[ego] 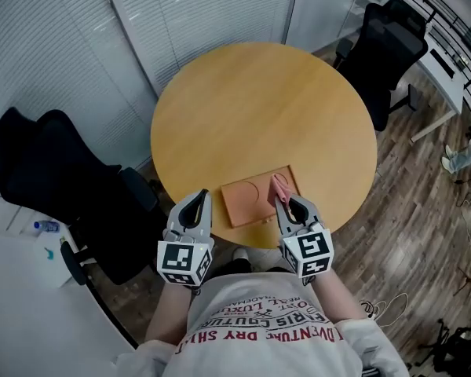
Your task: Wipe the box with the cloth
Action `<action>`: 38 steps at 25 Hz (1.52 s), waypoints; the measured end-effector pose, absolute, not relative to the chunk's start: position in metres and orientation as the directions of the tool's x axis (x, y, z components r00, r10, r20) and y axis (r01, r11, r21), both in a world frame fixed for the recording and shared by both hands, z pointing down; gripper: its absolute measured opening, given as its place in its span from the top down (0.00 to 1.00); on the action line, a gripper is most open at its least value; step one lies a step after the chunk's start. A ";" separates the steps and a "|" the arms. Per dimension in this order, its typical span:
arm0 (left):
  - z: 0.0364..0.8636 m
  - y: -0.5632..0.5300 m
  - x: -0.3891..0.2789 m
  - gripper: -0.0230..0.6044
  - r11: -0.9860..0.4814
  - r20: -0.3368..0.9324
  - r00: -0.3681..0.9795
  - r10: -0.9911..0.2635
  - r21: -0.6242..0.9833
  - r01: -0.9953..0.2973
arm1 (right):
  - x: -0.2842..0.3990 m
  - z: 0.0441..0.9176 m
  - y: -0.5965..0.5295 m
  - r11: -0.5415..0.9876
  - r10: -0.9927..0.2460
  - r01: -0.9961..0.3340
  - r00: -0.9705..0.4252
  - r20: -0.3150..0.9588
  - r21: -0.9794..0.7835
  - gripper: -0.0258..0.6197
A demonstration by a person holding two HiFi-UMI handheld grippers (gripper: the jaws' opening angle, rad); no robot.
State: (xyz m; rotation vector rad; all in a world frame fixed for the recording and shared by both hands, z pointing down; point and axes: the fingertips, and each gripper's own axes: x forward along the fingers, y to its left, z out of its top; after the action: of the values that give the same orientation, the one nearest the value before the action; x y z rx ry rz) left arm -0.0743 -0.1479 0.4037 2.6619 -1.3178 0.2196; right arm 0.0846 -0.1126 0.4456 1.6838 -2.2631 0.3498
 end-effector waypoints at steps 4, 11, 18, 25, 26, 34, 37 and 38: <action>0.419 -0.149 -0.084 0.95 -0.565 0.232 0.568 -0.790 0.087 -0.821 | 0.072 0.456 -0.133 0.347 -0.857 -0.938 -0.317 0.407 0.001 0.91; 0.444 -0.149 -0.101 0.95 -0.442 0.292 0.456 -0.841 0.116 -0.889 | 0.044 0.492 -0.161 0.540 -0.724 -0.841 -0.435 0.536 0.047 0.91; 0.463 -0.143 -0.108 0.95 -0.333 0.334 0.360 -0.871 0.139 -0.933 | 0.017 0.534 -0.178 0.773 -0.548 -0.599 -0.467 0.694 0.208 0.91; 0.481 -0.130 -0.113 0.95 -0.257 0.381 0.297 -0.876 0.153 -0.954 | 0.008 0.578 -0.195 0.861 -0.509 -0.205 -0.324 0.797 0.466 0.91; 0.482 -0.129 -0.115 0.95 -0.247 0.385 0.289 -0.877 0.155 -0.957 | 0.006 0.583 -0.196 0.863 -0.504 -0.169 -0.309 0.806 0.475 0.91; 0.483 -0.126 -0.125 0.95 -0.188 0.404 0.239 -0.883 0.163 -0.969 | -0.001 0.609 -0.198 0.881 -0.468 -0.059 -0.246 0.849 0.469 0.91; 0.479 -0.124 -0.123 0.95 -0.181 0.396 0.235 -0.888 0.169 -0.969 | -0.005 0.615 -0.191 0.895 -0.440 -0.029 -0.231 0.868 0.445 0.91; 0.477 -0.124 -0.122 0.95 -0.181 0.392 0.235 -0.890 0.170 -0.969 | -0.006 0.618 -0.188 0.901 -0.426 -0.022 -0.230 0.875 0.433 0.91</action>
State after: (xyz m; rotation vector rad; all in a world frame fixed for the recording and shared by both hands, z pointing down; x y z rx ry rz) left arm -0.1218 -0.1243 0.4772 2.1360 -1.7110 0.2866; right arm -0.0060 -0.1877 0.6175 0.3390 -1.7742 -0.3880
